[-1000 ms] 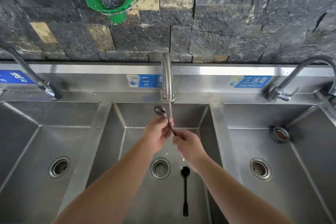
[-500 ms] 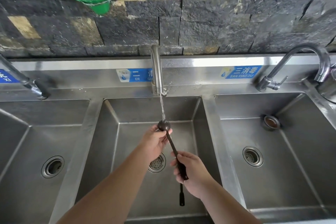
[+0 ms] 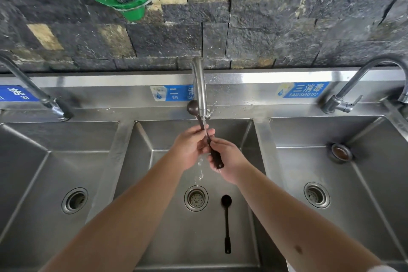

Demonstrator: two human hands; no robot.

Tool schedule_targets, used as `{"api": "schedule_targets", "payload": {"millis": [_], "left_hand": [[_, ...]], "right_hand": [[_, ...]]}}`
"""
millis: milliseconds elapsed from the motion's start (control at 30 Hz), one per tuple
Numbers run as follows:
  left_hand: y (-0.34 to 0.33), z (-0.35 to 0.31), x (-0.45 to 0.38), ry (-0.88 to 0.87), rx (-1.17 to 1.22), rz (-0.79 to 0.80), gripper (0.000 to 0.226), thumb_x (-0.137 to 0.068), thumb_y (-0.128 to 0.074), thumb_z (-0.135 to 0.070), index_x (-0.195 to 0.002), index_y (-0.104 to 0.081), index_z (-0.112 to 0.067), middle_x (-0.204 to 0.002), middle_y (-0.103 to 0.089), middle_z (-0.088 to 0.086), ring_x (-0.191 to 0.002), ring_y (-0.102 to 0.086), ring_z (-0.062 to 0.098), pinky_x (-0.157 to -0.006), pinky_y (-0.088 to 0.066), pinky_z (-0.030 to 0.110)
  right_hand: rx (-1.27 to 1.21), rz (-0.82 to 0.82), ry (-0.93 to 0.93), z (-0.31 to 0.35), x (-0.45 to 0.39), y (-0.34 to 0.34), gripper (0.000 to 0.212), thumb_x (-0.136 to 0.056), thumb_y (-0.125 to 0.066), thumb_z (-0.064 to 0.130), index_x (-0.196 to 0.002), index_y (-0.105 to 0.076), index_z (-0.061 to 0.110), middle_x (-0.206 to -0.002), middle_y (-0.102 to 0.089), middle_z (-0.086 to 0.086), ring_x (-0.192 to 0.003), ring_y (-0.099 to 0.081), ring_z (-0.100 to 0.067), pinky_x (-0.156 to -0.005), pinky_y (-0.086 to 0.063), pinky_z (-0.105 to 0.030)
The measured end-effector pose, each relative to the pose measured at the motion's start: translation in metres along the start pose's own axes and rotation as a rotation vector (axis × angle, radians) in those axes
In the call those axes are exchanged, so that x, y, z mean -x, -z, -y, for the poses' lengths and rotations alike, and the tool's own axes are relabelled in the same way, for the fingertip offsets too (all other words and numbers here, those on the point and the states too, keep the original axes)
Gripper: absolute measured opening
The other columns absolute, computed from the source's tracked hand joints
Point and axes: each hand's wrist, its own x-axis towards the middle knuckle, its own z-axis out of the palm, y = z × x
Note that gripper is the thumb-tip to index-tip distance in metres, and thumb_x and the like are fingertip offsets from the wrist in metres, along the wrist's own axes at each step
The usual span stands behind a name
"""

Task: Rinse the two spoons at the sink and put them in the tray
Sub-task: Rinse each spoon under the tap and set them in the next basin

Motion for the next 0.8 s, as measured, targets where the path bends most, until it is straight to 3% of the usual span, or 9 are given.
{"api": "schedule_targets", "payload": {"millis": [67,167,300,400,500,567,667,800], "left_hand": [[-0.001,-0.012,-0.002,-0.026,-0.042,-0.004,0.020,-0.096,-0.044,0.001,-0.107,-0.059,-0.007,-0.089,-0.071,0.008,-0.051,-0.051,0.018,-0.043,-0.041,0.026],[0.002,-0.032,-0.008,-0.060,-0.109,-0.009,0.023,-0.098,-0.043,-0.002,-0.113,-0.059,0.002,-0.078,-0.063,0.011,-0.049,-0.047,0.016,-0.047,-0.040,0.033],[0.004,-0.054,-0.014,-0.102,-0.034,-0.057,0.027,-0.096,-0.047,-0.005,-0.119,-0.060,-0.008,-0.062,-0.063,0.002,-0.047,-0.047,0.013,-0.043,-0.042,0.029],[0.006,-0.064,-0.018,-0.151,0.045,-0.081,0.026,-0.096,-0.046,-0.004,-0.117,-0.060,-0.011,-0.064,-0.069,0.000,-0.046,-0.044,0.011,-0.039,-0.038,0.026],[0.011,-0.059,-0.016,-0.159,0.056,-0.056,0.025,-0.096,-0.044,-0.005,-0.118,-0.057,-0.006,-0.072,-0.069,0.003,-0.046,-0.044,0.012,-0.038,-0.037,0.026],[0.015,-0.045,-0.009,-0.126,0.015,-0.052,0.021,-0.096,-0.044,-0.005,-0.109,-0.061,-0.010,-0.075,-0.068,0.005,-0.044,-0.045,0.012,-0.038,-0.038,0.025],[0.018,-0.015,0.003,-0.022,-0.108,-0.021,0.017,-0.096,-0.046,-0.002,-0.097,-0.060,-0.011,-0.078,-0.068,0.008,-0.042,-0.053,0.013,-0.041,-0.041,0.025],[0.020,0.031,0.020,0.130,-0.233,0.039,0.025,-0.092,-0.049,0.005,-0.110,-0.057,-0.010,-0.088,-0.072,0.010,-0.056,-0.067,0.015,-0.057,-0.038,0.030]], "right_hand": [[0.010,0.037,0.005,0.013,-0.009,-0.007,0.022,-0.097,-0.048,0.011,-0.093,-0.069,0.018,-0.064,-0.067,0.000,-0.050,-0.055,-0.012,-0.056,-0.037,-0.024],[0.037,0.116,-0.005,0.033,-0.018,-0.021,0.019,-0.093,-0.049,0.014,-0.092,-0.068,0.015,-0.068,-0.064,0.002,-0.052,-0.053,-0.010,-0.050,-0.037,-0.022],[-0.029,0.143,-0.078,0.054,-0.026,-0.043,0.024,-0.089,-0.045,0.012,-0.086,-0.067,0.007,-0.064,-0.066,-0.001,-0.050,-0.057,-0.011,-0.047,-0.042,-0.020],[-0.141,0.142,-0.116,0.064,-0.029,-0.054,0.032,-0.090,-0.036,0.012,-0.089,-0.067,0.004,-0.066,-0.068,-0.006,-0.050,-0.061,-0.014,-0.047,-0.049,-0.019],[-0.114,0.224,-0.077,0.059,-0.025,-0.053,0.023,-0.097,-0.039,0.015,-0.102,-0.062,0.011,-0.074,-0.064,-0.003,-0.059,-0.058,-0.013,-0.052,-0.048,-0.019],[-0.085,0.241,-0.070,0.044,-0.017,-0.043,0.018,-0.099,-0.042,0.014,-0.103,-0.060,0.014,-0.072,-0.064,-0.002,-0.057,-0.058,-0.011,-0.050,-0.048,-0.019],[-0.127,0.156,-0.090,0.008,0.001,-0.018,0.021,-0.100,-0.041,0.008,-0.105,-0.061,0.011,-0.070,-0.066,-0.005,-0.050,-0.060,-0.010,-0.045,-0.050,-0.018],[-0.236,-0.051,-0.123,-0.048,0.033,0.018,0.025,-0.099,-0.044,0.004,-0.115,-0.062,0.004,-0.071,-0.067,-0.011,-0.045,-0.055,-0.013,-0.037,-0.046,-0.019]]}}
